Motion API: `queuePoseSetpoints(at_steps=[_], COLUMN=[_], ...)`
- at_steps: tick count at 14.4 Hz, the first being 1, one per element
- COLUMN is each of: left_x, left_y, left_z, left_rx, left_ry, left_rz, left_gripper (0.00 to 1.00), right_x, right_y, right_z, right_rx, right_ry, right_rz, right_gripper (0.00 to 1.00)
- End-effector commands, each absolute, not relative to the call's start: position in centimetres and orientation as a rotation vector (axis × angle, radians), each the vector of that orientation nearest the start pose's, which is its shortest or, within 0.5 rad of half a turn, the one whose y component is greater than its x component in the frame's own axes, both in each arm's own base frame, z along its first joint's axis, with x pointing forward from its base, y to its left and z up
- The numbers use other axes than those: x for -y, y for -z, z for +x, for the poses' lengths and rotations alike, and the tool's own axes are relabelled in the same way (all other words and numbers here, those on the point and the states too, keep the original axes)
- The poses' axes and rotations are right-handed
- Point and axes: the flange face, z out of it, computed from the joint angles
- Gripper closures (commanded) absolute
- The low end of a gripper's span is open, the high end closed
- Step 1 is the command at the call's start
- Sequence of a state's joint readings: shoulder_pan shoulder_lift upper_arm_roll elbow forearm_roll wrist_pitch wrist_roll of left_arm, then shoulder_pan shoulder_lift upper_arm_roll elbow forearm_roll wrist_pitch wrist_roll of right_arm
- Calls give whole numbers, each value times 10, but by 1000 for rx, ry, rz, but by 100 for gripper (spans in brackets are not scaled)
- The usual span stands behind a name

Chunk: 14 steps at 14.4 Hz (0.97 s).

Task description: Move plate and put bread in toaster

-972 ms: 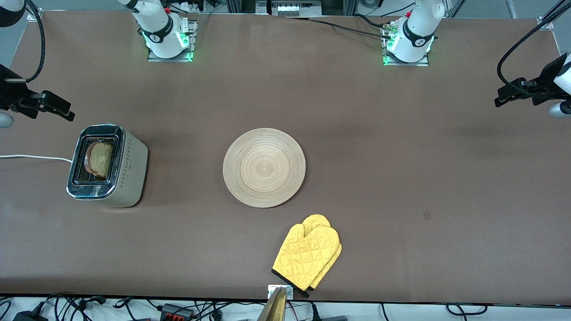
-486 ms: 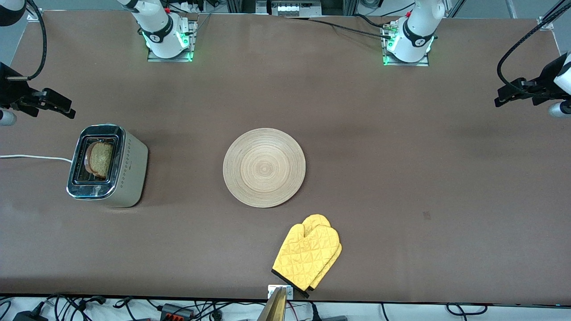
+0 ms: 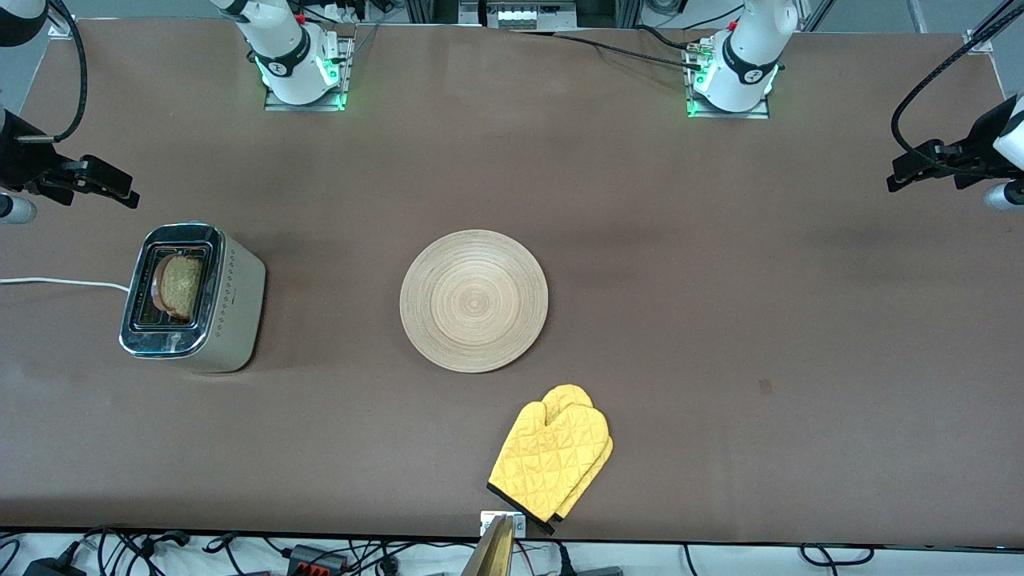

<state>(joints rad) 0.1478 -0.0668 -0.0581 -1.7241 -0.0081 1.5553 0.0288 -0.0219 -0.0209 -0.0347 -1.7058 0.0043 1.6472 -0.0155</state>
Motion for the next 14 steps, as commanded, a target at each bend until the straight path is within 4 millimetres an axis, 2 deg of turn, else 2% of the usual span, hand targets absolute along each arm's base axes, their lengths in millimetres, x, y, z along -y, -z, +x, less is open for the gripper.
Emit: queuePoseSetpoints(at_steps=[1,8,11,14], left_x=[-42,-42,-42,-42], left_y=[-593,-595,-596,-595], left_z=[527,529,531,532], left_rx=[98,95,95,95], left_ry=[-164,-156,-154,-156], left_rz=[-3150,-3152,-3152,-3151], left_gripper=[0,0,0,0], right_x=[31,32,31,31], right_y=[-585,-595,-588,-591], right_z=[543,538,528,526], right_rx=[-45,-39,-27,-26], right_ry=[-27,21,47,47], right_rz=[-3144,-3155,-3159,-3164], right_gripper=[0,0,0,0])
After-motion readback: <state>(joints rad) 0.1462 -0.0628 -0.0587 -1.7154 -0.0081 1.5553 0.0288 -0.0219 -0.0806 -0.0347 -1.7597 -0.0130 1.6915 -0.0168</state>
